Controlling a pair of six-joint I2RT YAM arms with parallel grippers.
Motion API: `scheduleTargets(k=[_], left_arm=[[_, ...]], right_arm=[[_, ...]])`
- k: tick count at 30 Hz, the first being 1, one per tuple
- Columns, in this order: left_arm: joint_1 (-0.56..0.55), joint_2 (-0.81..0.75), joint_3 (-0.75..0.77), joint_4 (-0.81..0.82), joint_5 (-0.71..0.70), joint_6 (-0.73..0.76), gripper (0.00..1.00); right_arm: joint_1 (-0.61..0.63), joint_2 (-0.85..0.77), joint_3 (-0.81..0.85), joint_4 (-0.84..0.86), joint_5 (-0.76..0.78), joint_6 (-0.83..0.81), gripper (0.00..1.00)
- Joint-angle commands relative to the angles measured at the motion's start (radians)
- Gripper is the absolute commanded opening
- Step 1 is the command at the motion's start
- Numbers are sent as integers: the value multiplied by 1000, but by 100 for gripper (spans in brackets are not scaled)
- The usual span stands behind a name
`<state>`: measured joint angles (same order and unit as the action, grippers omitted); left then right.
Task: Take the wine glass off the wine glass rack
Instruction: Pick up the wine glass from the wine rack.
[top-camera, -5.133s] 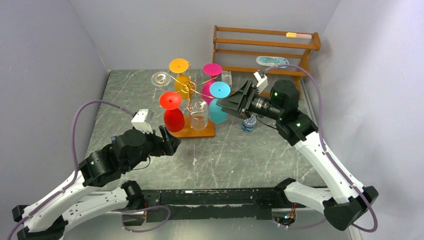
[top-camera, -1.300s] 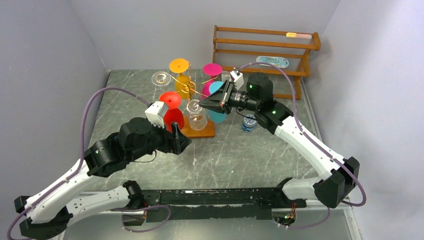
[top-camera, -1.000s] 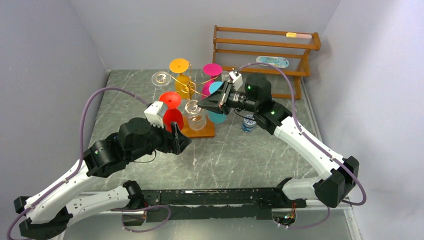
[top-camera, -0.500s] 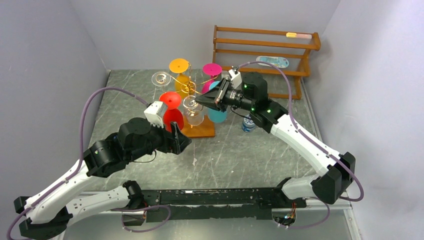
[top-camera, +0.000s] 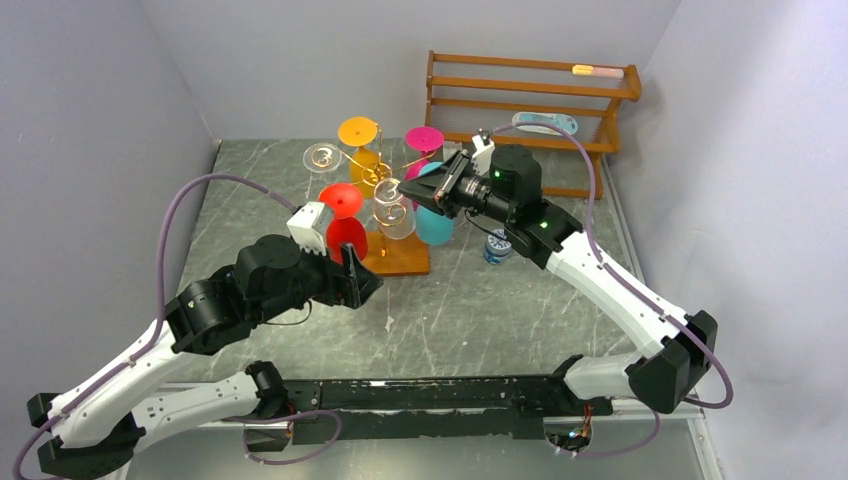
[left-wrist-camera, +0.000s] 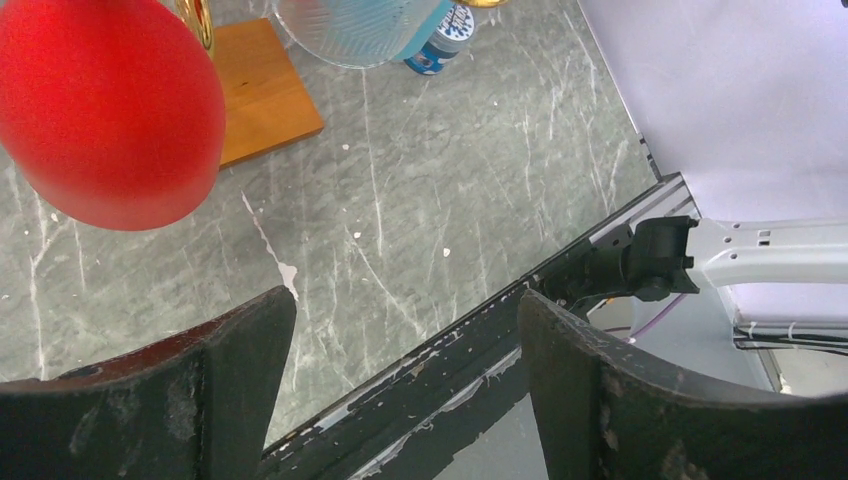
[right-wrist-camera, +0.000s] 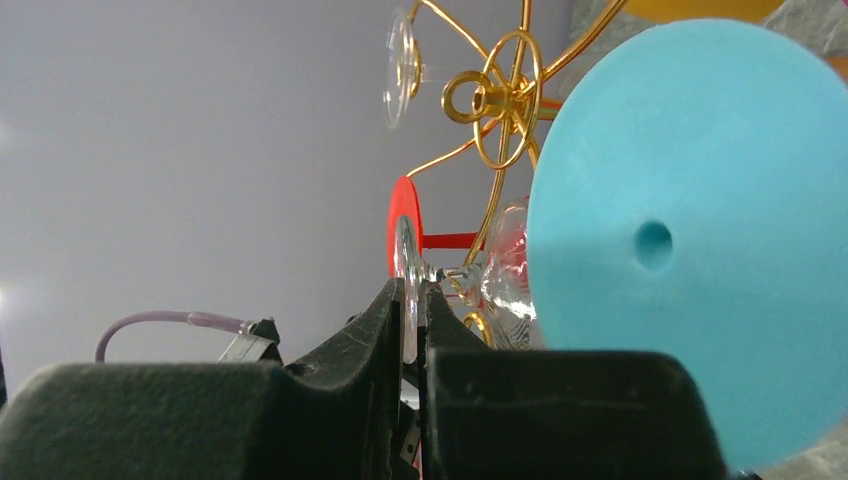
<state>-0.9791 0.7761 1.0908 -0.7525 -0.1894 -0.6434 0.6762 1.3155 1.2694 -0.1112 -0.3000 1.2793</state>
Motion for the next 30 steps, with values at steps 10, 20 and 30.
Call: scheduleTargets(k=[10,20,30], left_arm=[[-8,-8,32,-6,26,3,88],[-7,15,33,8,66,14,89],[-7,34,36,15,101,29,90]], right_arm=[[3,-128,-10,7,77,-5,0],[2,-137,-35,-2,115,6,0],[-2,-155,-59,-2,141,4,0]])
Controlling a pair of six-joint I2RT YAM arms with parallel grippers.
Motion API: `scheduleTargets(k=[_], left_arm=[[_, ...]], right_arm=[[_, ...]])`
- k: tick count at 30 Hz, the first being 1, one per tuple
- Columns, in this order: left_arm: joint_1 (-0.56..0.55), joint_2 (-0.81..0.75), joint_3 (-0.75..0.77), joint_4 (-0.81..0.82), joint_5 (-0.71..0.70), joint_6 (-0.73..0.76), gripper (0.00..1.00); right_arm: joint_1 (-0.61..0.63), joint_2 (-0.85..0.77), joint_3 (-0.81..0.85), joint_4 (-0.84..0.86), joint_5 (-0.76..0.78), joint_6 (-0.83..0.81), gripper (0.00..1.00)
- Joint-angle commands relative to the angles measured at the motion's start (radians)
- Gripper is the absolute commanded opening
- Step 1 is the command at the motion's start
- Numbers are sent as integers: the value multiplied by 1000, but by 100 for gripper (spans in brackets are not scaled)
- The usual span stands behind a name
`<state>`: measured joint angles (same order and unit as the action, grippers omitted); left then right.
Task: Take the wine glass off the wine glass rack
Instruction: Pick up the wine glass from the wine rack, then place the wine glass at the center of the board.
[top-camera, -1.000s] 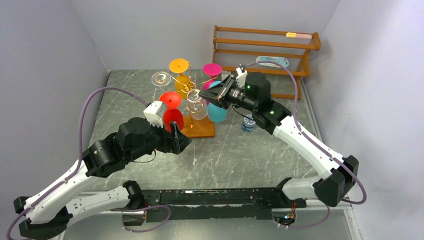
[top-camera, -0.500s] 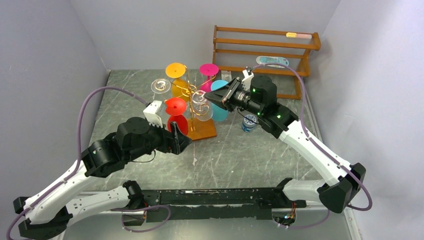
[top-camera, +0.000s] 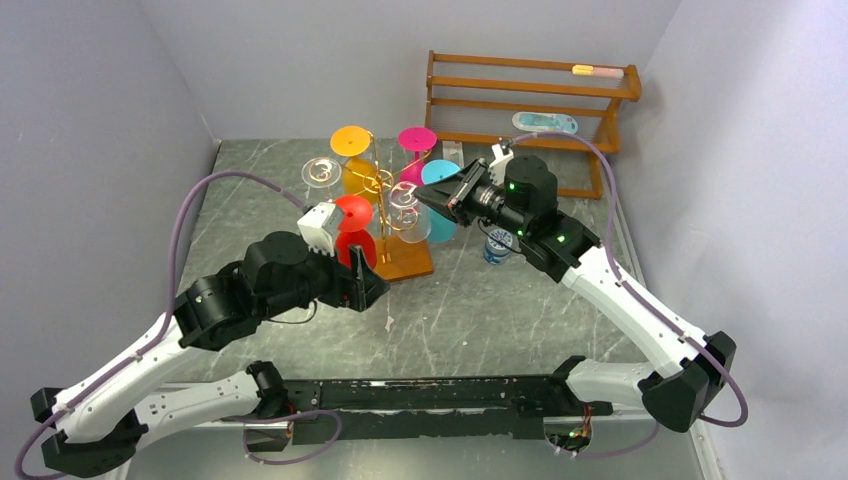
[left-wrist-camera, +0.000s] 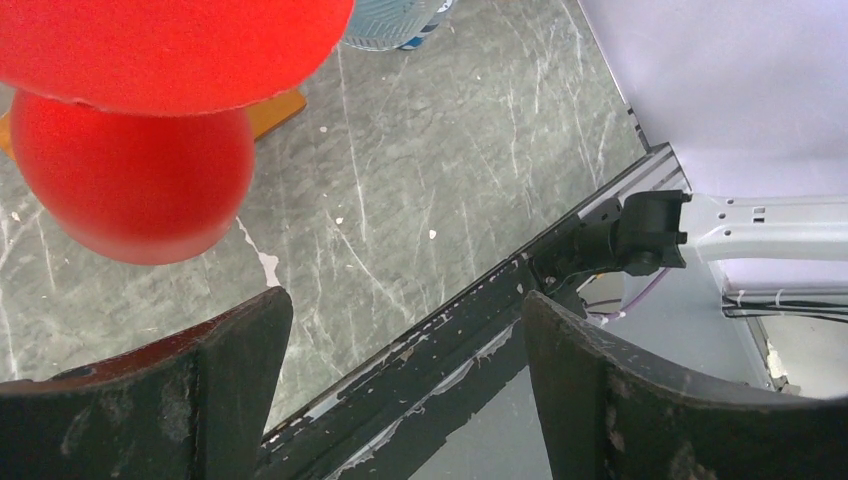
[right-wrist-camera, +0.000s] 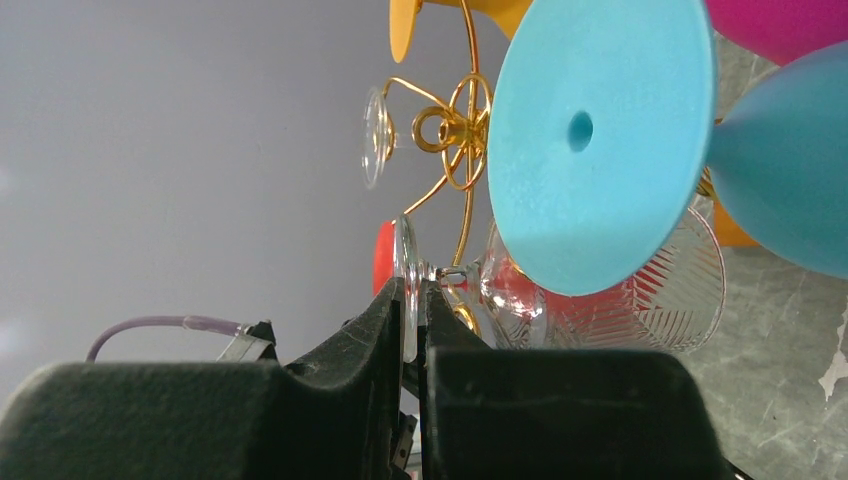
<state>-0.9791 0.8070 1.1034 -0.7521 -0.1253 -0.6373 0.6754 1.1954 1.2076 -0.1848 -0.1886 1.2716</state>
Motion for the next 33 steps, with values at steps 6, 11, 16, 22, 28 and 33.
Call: scheduleTargets(k=[6,11,16,22,28,33], left_arm=[[-8,11,39,20,73,32,91],[-7,20,38,22,95,45,91],[-7,45,56,10,113,63,92],[-8,33,38,23,115,48,92],[-7,42,31,65,222,70,92],[-7,49,12,127,286,64,92]], right_arm=[[-18,-51,-6,57,15,6,0],[-26,-69,-13,52,2,3,0],[-27,-105,-40,46,10,3,0],[-27,-151,-71,42,16,-26,0],[-26,-191,-90,10,-8,-80,0],[-27,-241,-108,-51,-31,-152,0]])
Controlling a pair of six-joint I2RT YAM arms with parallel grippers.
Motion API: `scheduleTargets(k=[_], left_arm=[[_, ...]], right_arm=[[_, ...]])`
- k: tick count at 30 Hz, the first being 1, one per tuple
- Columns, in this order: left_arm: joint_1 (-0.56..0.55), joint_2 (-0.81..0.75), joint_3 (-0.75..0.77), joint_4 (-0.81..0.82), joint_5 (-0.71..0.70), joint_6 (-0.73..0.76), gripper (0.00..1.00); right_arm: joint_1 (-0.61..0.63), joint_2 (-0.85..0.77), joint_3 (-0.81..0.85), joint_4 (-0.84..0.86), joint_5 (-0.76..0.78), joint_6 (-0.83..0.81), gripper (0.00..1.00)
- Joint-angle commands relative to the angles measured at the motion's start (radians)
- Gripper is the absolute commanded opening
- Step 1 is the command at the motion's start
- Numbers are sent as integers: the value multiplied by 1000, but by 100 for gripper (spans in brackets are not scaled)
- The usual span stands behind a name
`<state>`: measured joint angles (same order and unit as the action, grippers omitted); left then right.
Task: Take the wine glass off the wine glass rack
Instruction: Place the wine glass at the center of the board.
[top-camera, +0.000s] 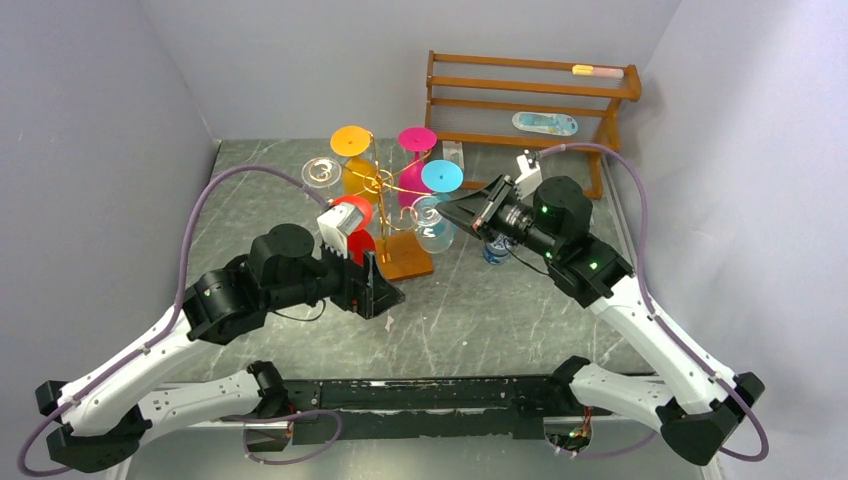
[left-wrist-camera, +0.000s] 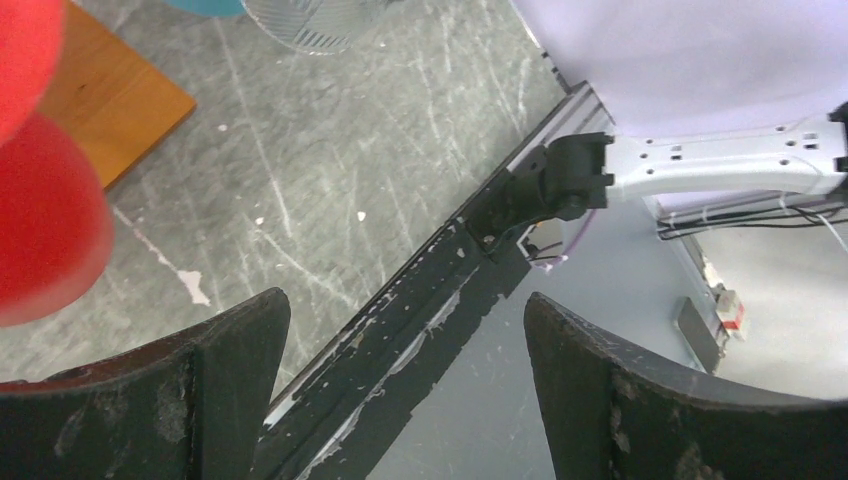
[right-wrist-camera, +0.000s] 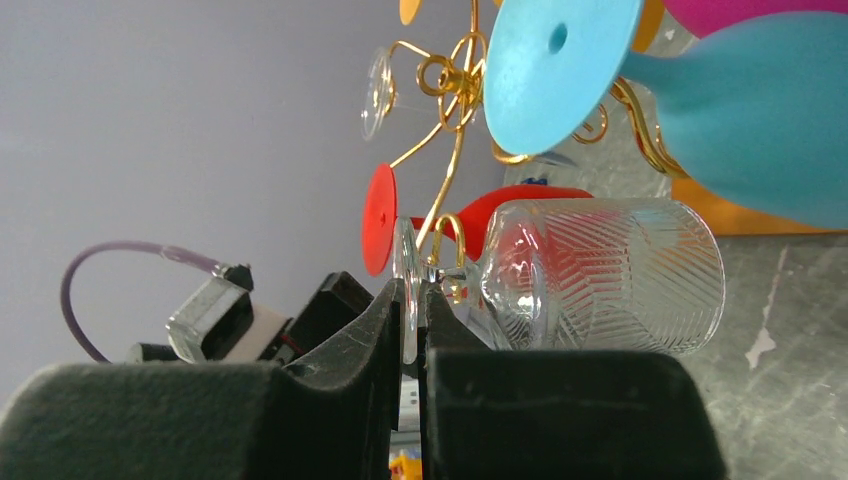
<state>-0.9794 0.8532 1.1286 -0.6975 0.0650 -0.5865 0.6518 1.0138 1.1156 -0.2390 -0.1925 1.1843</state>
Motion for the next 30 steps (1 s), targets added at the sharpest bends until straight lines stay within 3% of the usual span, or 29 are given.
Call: scheduleTargets(k=[1,10,13,17,21,30], left_arm=[[-6,2,-17,84,103,8,92],[-8,-32,-95,238,191,-70,92],[-7,-58,-180,361,215,-135,91],[-7,-105,-283,513,199,-219,87],[-8,-118,-344,633,202,-271,84],[-46,-69,-369,739,204,-284,73]], right_arm=[[-3,-72,-25,2,-39,-75,0],[-2,-205,-134,1,-177,-213,0],[-3,-230,-125,-100,-168,-324,0],[-3,-250,-140,-83,-279,-398,0],[-2,-217,-160,-38,-424,-417,0],[-3,-194,-209,20,-483,-421,0]])
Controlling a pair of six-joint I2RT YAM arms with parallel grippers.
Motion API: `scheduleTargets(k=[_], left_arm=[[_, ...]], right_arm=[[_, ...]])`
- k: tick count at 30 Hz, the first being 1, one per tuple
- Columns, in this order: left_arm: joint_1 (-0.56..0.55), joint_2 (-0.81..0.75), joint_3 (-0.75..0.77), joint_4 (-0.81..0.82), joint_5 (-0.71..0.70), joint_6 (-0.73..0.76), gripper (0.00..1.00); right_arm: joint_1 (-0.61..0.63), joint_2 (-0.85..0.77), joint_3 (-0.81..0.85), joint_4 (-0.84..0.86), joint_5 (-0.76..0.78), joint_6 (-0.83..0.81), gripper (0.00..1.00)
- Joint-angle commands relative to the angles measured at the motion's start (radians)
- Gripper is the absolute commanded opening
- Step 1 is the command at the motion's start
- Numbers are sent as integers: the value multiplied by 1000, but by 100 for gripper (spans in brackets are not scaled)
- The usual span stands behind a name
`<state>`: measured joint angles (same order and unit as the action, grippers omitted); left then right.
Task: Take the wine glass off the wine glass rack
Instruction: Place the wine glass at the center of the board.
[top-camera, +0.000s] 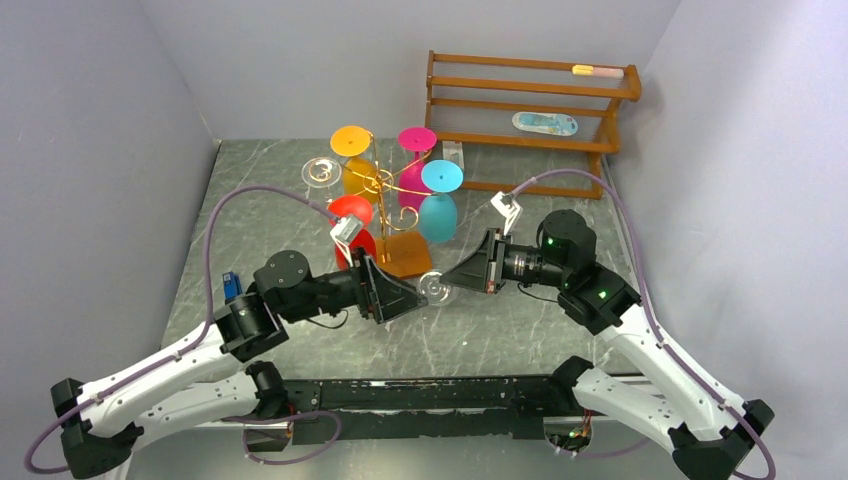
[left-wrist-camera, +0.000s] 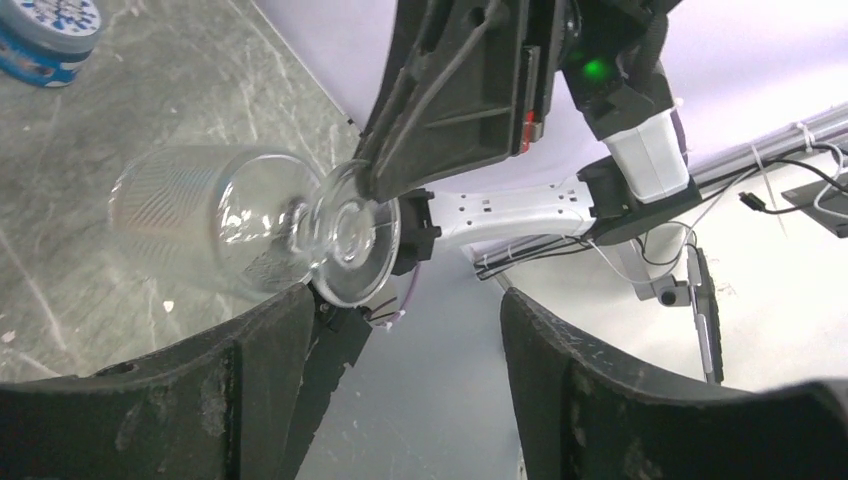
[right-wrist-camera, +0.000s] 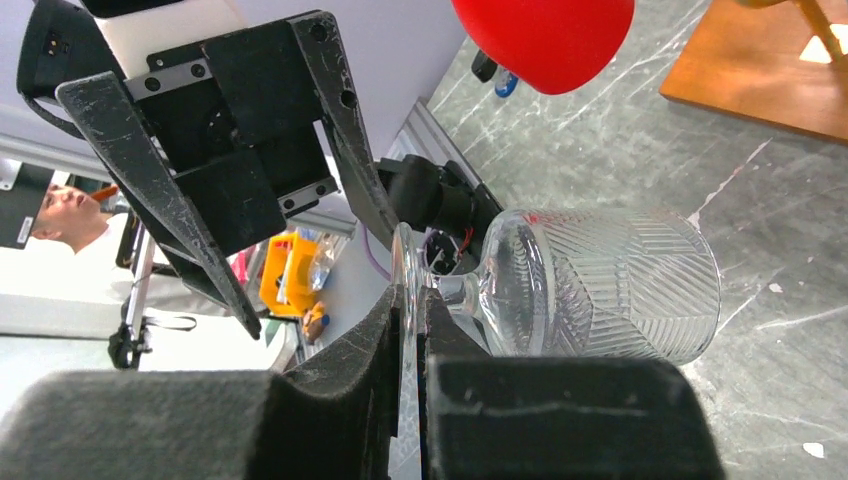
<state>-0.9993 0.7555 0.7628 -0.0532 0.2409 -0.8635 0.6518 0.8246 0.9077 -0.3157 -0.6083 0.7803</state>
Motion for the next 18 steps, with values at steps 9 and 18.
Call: scheduleTargets(k=[9,18], left_arm=[[-72,68,36,19,-3,52,59],[-85,64,19,60,-46,26,49]], right_arm=[[-2,-11,-26,162,-89,2,0],[-2,-24,-35,168,-133,-15,0]])
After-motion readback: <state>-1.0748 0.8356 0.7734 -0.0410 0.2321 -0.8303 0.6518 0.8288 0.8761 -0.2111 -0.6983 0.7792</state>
